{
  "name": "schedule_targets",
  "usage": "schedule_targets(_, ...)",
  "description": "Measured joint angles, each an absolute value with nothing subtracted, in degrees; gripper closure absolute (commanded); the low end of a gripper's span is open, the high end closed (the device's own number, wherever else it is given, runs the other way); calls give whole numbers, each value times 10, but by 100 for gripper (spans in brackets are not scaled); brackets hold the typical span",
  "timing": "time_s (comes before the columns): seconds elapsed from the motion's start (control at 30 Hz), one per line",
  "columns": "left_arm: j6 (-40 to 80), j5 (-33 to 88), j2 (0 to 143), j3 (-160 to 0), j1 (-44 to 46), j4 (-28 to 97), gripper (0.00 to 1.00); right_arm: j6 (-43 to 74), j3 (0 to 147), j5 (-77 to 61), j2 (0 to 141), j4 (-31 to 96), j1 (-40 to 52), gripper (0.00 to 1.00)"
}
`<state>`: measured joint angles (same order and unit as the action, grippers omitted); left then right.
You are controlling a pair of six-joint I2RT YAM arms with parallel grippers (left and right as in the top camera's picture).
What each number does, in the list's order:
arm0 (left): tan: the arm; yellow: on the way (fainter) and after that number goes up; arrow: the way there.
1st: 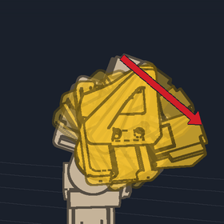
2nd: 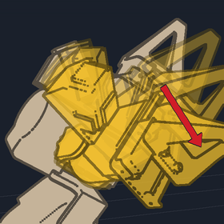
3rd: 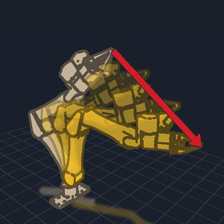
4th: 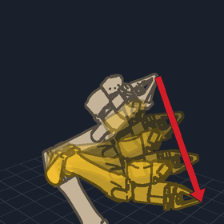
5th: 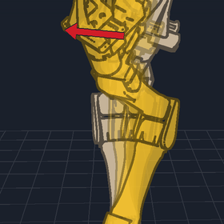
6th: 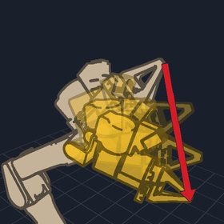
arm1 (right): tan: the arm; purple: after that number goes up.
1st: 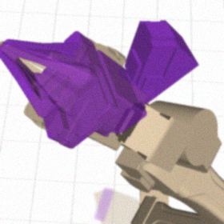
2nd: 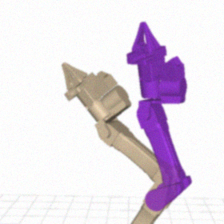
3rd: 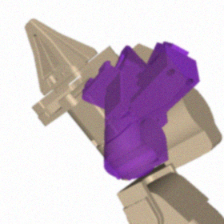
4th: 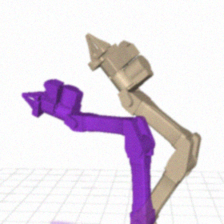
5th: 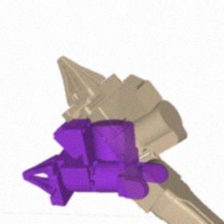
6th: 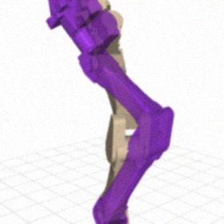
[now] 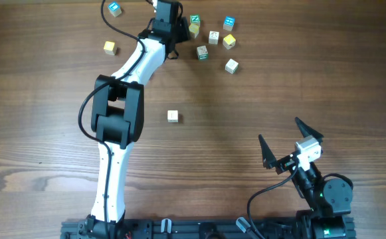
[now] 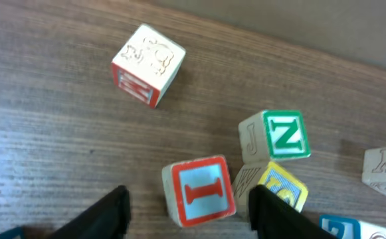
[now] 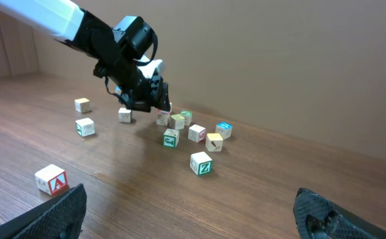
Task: Form a circle
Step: 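Lower the left gripper onto a white bird-drawn block and grasp it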
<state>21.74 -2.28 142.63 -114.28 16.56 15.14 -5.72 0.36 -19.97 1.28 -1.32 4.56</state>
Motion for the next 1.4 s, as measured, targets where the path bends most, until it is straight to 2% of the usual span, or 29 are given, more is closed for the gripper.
schedule_targets(0.07,216,-23,1426,-1143,166,150,63,-57,4,-200,13,-13,46,0)
schedule_targets(0.17,217,-23,1426,-1143,166,150,83,-57,4,-200,13,-13,46,0)
schedule_targets(0.23,214,-23,1426,-1143,166,150,93,-57,4,-200,13,-13,46,0)
schedule_targets(0.27,217,-23,1426,-1143,166,150,95,-57,4,-200,13,-13,46,0)
schedule_targets(0.3,219,-25,1426,-1143,166,150,93,-57,4,-200,13,-13,46,0)
schedule_targets(0.33,217,-25,1426,-1143,166,150,81,-57,4,-200,13,-13,46,0)
schedule_targets(0.43,216,-25,1426,-1143,166,149,57,-57,4,-200,13,-13,46,0)
schedule_targets(0.47,219,-27,1426,-1143,166,149,54,-57,4,-200,13,-13,46,0)
schedule_targets(1.07,217,-36,1426,-1143,166,150,55,-57,4,-200,13,-13,46,0)
schedule_targets(1.17,217,-36,1429,-1143,166,152,62,-57,4,-200,13,-13,46,0)
schedule_targets(1.4,217,-37,1434,-1143,166,159,70,-57,4,-200,13,-13,46,0)
